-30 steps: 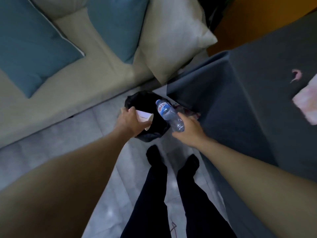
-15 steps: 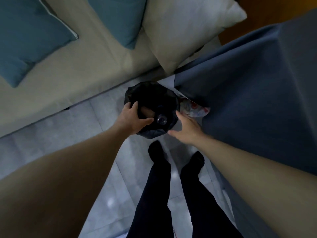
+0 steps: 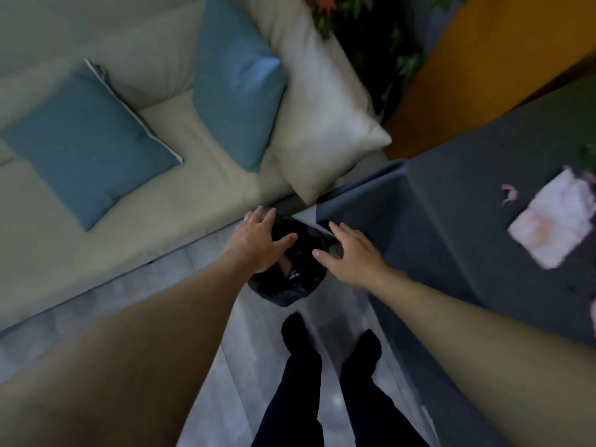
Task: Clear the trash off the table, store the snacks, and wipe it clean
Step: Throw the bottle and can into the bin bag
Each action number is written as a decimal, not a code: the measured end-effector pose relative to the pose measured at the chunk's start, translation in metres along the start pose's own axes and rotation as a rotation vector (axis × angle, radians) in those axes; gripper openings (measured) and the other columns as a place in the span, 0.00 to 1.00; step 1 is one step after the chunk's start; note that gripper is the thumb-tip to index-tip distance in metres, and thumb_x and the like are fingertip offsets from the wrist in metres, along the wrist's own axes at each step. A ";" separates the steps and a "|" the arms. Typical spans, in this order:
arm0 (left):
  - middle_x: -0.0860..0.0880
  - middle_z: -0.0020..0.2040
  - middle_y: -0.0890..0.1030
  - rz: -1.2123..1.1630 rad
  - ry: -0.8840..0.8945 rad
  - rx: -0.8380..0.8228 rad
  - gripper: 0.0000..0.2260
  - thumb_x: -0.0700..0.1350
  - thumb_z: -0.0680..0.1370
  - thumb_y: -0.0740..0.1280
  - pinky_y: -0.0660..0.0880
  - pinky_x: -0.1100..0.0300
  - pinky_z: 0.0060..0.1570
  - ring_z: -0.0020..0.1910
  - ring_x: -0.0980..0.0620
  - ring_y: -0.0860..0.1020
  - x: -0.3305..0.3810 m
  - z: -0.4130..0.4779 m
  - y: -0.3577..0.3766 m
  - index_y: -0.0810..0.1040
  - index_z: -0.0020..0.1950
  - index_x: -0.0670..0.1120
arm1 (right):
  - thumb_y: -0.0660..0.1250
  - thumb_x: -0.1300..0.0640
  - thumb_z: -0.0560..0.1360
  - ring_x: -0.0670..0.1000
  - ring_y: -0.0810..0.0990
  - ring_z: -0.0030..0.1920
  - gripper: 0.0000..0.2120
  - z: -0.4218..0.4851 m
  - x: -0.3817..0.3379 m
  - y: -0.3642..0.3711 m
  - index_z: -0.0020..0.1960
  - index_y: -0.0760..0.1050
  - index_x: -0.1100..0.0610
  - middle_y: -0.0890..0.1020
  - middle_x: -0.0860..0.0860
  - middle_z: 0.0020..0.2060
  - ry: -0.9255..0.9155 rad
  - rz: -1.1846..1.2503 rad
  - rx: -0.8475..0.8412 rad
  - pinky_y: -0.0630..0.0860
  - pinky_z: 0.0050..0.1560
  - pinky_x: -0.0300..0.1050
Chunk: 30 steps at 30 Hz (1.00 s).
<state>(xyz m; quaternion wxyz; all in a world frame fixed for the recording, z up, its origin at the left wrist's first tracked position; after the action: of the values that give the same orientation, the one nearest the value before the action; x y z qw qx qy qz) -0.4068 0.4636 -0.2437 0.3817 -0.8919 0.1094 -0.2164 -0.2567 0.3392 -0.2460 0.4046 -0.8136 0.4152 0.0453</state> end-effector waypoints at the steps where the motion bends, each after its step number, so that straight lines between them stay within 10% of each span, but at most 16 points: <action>1: 0.45 0.82 0.52 0.012 0.020 0.013 0.38 0.67 0.79 0.58 0.53 0.48 0.78 0.80 0.44 0.51 0.009 -0.006 -0.014 0.53 0.82 0.49 | 0.58 0.30 0.76 0.55 0.50 0.80 0.40 -0.007 -0.006 -0.015 0.81 0.50 0.46 0.52 0.48 0.80 -0.006 -0.009 0.012 0.55 0.76 0.61; 8: 0.45 0.82 0.54 0.080 0.126 0.176 0.33 0.63 0.81 0.56 0.52 0.49 0.77 0.80 0.44 0.53 0.078 -0.053 -0.110 0.56 0.81 0.49 | 0.56 0.32 0.78 0.50 0.51 0.79 0.37 -0.071 -0.042 -0.119 0.81 0.53 0.49 0.55 0.48 0.80 -0.137 -0.037 0.190 0.56 0.76 0.51; 15: 0.46 0.82 0.53 0.197 0.237 0.254 0.30 0.63 0.83 0.51 0.49 0.45 0.78 0.81 0.44 0.51 0.160 -0.099 -0.164 0.54 0.82 0.52 | 0.48 0.27 0.76 0.53 0.46 0.80 0.39 -0.137 -0.033 -0.204 0.80 0.53 0.47 0.52 0.47 0.81 -0.115 -0.138 0.348 0.47 0.76 0.61; 30: 0.48 0.83 0.49 0.334 0.455 0.225 0.33 0.66 0.81 0.48 0.50 0.48 0.78 0.81 0.46 0.49 0.369 -0.151 -0.154 0.49 0.83 0.53 | 0.48 0.30 0.79 0.56 0.48 0.80 0.36 -0.263 0.118 -0.304 0.80 0.54 0.48 0.54 0.50 0.80 0.070 -0.077 0.600 0.47 0.76 0.62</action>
<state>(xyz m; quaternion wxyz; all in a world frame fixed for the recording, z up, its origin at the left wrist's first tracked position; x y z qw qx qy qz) -0.1475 0.3400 0.0732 0.4741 -0.7422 0.3127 -0.3558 -0.0329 0.1805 0.0700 0.6135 -0.6740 0.3927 -0.1229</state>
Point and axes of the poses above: each hand's wrist, its own z-axis towards the middle knuckle, its own y-axis out of the palm, x = y × z, the point moved 10 cm from there along z, towards the middle knuckle
